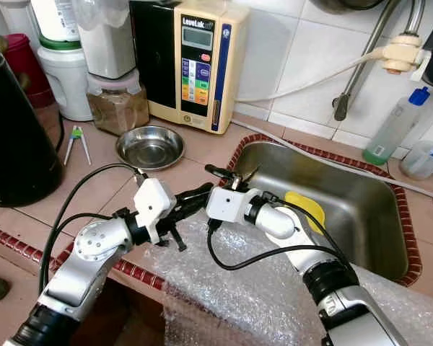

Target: Kitchen organization

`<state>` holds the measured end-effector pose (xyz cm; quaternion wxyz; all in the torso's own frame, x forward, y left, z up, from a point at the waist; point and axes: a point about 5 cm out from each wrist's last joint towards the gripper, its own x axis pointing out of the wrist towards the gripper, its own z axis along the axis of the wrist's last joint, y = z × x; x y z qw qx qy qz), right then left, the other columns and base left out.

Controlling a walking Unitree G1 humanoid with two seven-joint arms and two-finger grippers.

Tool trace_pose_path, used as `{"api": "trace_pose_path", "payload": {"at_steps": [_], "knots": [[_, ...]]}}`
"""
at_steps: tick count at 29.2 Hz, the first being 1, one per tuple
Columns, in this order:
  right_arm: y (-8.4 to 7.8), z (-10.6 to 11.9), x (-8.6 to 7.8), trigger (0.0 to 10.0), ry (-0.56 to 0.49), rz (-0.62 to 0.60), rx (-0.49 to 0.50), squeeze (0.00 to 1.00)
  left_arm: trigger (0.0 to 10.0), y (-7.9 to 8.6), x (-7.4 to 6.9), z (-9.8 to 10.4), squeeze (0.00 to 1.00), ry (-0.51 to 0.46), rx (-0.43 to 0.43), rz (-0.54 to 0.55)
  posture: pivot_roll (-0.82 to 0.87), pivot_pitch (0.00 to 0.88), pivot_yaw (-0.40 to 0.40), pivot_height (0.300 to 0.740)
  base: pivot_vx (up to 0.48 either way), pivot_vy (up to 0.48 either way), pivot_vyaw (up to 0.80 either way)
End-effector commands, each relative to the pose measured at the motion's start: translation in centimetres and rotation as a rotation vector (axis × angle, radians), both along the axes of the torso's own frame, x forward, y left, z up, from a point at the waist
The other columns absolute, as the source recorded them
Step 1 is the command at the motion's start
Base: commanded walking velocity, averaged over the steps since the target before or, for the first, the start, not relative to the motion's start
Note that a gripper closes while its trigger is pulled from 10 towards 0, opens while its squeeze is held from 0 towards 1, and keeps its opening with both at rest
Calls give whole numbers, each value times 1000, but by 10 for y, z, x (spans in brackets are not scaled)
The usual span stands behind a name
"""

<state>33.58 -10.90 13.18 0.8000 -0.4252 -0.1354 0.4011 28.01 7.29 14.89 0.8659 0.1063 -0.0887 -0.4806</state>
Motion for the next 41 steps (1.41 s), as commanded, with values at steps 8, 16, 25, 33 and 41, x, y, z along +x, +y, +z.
{"api": "trace_pose_path", "payload": {"at_steps": [8,16,25,33,41], "knots": [[-1,3,8,0,-33,-5,-29,0,0,-13,-8,10,0,-29,-20,-90,112,0,-67,740,0,0,0],[-7,3,8,0,-52,-21,-21,0,0,-13,-8,6,0,-32,-1,-83,113,0,-65,740,0,0,0],[-20,-2,5,0,-42,-71,18,0,1098,-11,-5,6,0,-47,0,-45,116,0,-59,740,0,0,0],[-26,5,12,0,-71,-126,30,0,10000,-10,-1,8,0,-64,-6,-20,118,0,-55,740,0,0,0],[-27,6,13,0,-86,-137,26,0,10000,-8,1,9,1000,-52,-36,5,121,0,-55,740,0,0,0]]}}
